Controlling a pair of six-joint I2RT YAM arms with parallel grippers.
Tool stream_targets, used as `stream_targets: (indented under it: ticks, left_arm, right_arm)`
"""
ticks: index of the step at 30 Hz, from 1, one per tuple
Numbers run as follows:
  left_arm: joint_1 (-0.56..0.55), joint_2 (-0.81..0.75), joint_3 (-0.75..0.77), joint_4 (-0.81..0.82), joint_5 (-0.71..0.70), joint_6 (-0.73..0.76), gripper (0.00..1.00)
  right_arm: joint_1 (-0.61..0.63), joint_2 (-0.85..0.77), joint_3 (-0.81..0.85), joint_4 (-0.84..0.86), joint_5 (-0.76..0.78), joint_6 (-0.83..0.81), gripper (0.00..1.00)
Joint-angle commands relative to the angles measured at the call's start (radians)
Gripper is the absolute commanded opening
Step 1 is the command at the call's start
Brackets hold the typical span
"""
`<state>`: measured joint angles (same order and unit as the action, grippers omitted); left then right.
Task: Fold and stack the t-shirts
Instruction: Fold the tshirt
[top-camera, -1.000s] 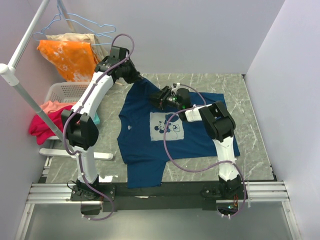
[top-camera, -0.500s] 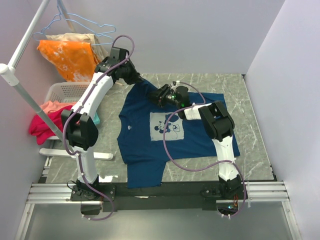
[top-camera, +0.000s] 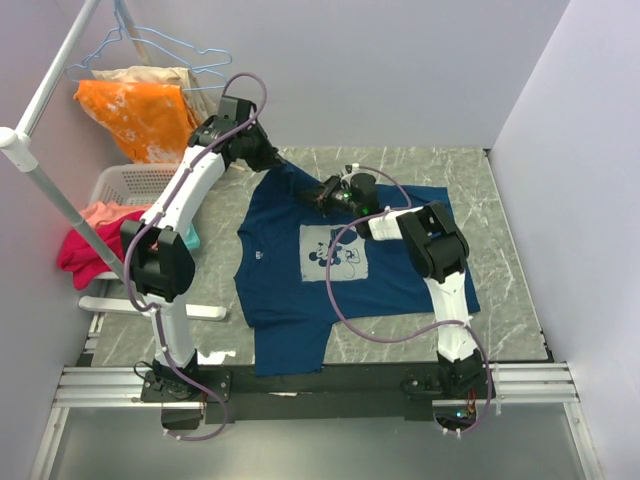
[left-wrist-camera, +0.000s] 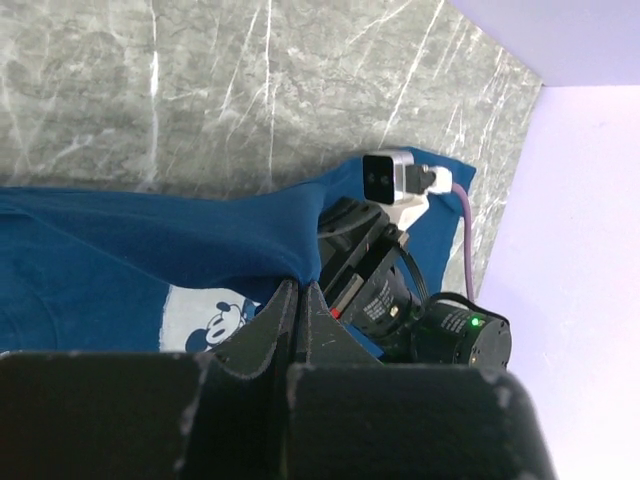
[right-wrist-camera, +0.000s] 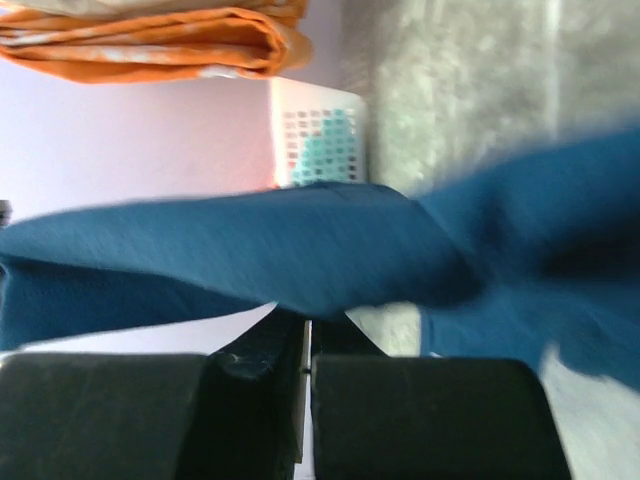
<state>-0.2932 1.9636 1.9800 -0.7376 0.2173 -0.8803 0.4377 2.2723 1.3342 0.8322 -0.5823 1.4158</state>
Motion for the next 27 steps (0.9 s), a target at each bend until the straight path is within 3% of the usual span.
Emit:
stream_targets:
  ticks: [1,6,10,16,27]
  left_arm:
    - [0.014,-0.055,0.005,0.004,-0.057,0.026,0.01]
    - [0.020,-0.017,-0.029,-0.069,-0.188,0.116,0.01]
    - [0.020,-0.012,-0.183,-0.083,-0.214,0.167,0.01]
    - [-0.003,-0.069,-0.404,-0.054,-0.283,0.219,0.01]
    - [-0.064,-0.097,-0.538,-0.068,-0.315,0.228,0.01]
  right_arm:
    - [-0.017,-0.137,-0.043,-0.188,0.027,-0.150,0.00]
    - [-0.056,-0.332,-0.027,-0.552,0.107,-0.404,0.00]
    - [-0.096,-0.410,0.000,-0.796,0.160,-0.494,0.00]
    - [-0.135,-0.430,-0.015,-0.927,0.167,-0.546,0.00]
    - [-0.139,-0.422,-0.062,-1.117,0.130,-0.590,0.00]
